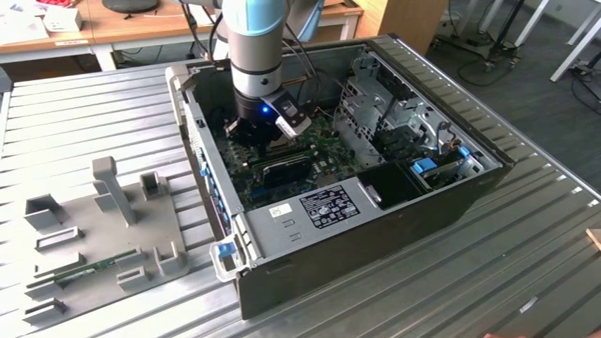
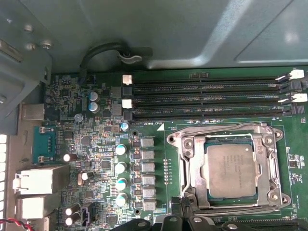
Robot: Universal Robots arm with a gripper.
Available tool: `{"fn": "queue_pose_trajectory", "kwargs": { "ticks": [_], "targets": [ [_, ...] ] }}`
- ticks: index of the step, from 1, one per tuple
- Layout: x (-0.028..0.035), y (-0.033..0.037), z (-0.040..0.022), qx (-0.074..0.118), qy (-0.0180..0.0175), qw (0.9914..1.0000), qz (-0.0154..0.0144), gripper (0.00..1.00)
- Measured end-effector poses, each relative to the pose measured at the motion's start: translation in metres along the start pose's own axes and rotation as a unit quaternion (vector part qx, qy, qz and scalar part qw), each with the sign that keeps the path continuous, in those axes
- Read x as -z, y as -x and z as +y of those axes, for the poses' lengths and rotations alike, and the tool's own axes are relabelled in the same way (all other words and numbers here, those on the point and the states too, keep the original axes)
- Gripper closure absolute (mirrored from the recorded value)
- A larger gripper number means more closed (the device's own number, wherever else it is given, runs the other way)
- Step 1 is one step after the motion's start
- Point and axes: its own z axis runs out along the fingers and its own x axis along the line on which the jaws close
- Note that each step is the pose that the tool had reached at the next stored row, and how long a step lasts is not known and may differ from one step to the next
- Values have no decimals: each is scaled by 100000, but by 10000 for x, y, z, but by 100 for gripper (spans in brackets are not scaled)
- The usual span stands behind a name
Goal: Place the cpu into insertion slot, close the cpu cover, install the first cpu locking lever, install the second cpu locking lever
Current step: 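Install the second cpu locking lever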
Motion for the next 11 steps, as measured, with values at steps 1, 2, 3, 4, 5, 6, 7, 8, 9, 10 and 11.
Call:
{"fn": "queue_pose_trajectory", "kwargs": {
  "ticks": [1, 2, 3, 4, 5, 6, 7, 8, 9, 10, 11],
  "targets": [
    [-1, -2, 0, -4, 8, 100000, -3, 89],
    [-1, -2, 0, -2, 14, 100000, -4, 89],
    [-2, -2, 0, 1, 17, 100000, -1, 89],
    [-2, -2, 0, -2, 27, 100000, -6, 89],
    [-3, -2, 0, -2, 33, 100000, -9, 89],
    [-2, -2, 0, -3, 33, 100000, -11, 89],
    [-2, -2, 0, -3, 35, 100000, -9, 89],
    [-3, -2, 0, -4, 36, 100000, -11, 89],
    [-2, -2, 0, -6, 34, 100000, -8, 89],
    [-2, -3, 0, -3, 38, 100000, -10, 89],
    [2, -2, 1, -3, 57, 100000, -21, 89]
  ]
}}
